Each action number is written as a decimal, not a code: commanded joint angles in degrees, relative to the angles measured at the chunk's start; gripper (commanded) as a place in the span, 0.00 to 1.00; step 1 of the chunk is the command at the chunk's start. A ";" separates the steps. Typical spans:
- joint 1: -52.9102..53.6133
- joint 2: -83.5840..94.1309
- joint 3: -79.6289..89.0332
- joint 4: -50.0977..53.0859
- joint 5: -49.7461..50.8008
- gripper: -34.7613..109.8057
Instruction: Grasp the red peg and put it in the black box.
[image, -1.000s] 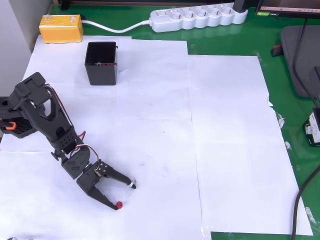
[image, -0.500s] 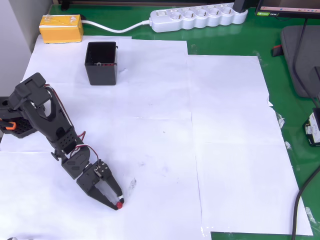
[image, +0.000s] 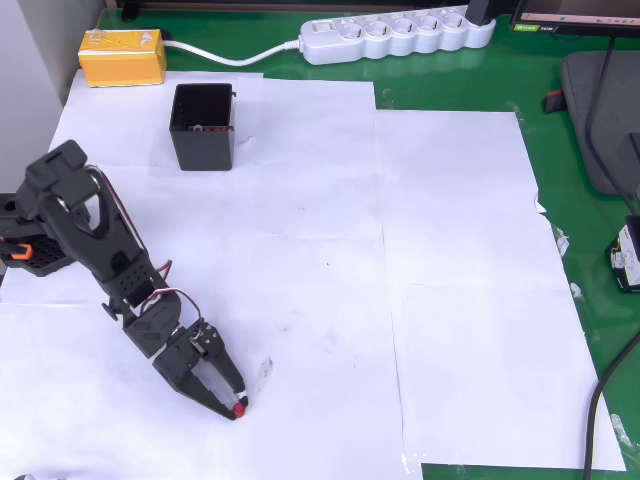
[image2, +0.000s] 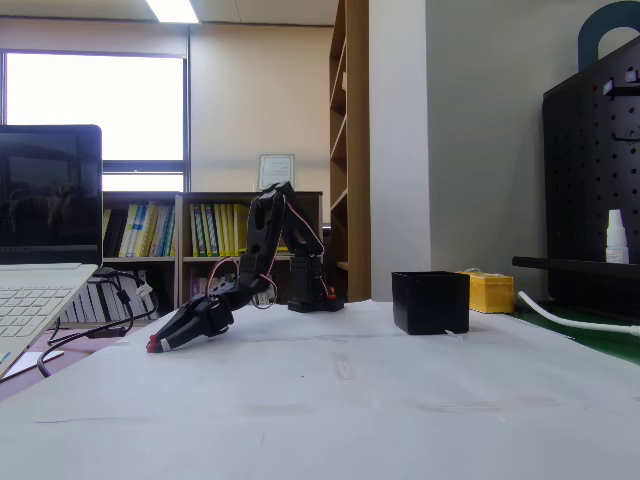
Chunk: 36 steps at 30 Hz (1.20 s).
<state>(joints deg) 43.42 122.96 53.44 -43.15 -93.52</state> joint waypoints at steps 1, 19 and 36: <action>-0.97 -9.58 2.90 11.16 0.09 0.24; -12.04 -34.80 39.64 99.84 10.63 0.24; -32.70 -37.44 65.74 150.12 18.28 0.24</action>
<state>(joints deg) 14.33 90.26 115.58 102.04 -76.73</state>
